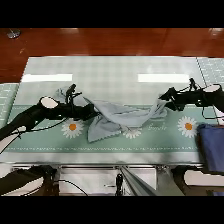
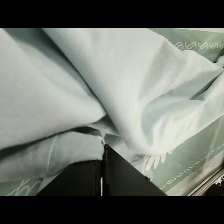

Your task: Fold the shirts.

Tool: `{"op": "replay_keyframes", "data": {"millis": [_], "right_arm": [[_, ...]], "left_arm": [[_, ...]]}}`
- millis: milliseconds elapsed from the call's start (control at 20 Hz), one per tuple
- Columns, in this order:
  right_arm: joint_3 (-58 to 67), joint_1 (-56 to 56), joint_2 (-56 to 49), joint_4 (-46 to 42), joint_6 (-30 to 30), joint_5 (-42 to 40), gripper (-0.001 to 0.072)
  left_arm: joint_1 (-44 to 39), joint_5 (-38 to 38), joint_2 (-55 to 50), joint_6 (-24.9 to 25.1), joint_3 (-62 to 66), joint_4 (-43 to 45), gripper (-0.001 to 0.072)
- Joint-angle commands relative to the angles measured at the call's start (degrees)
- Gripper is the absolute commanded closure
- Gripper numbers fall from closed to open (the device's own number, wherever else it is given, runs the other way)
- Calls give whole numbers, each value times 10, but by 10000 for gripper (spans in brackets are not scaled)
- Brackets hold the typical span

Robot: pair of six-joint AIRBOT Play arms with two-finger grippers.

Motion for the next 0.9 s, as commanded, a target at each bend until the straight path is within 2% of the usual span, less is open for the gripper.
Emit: {"op": "replay_keyframes", "data": {"millis": [0, 50, 250, 400, 600, 750, 850], "right_arm": [[24, 37, -28, 16, -36, 10, 632], [35, 47, -28, 16, -39, 11, 688], [179, 50, 10, -4, -37, 92, 688], [353, 53, 59, -66, 50, 106, 688], [589, 54, 120, -79, 54, 178, 688], [639, 54, 225, -110, 45, 203, 688], [639, 54, 305, -134, 35, 227, 688]], "left_arm": [[2, -5, 4, 0, 5, 0, 687], [8, -15, 10, 0, 15, 0, 686], [85, -53, 90, 0, 103, 0, 687], [164, -15, 164, 5, 253, 0, 686], [256, -32, 207, 5, 490, 0, 687], [326, -69, 242, 5, 621, 10, 686], [376, -99, 276, 5, 680, 52, 687]]}}
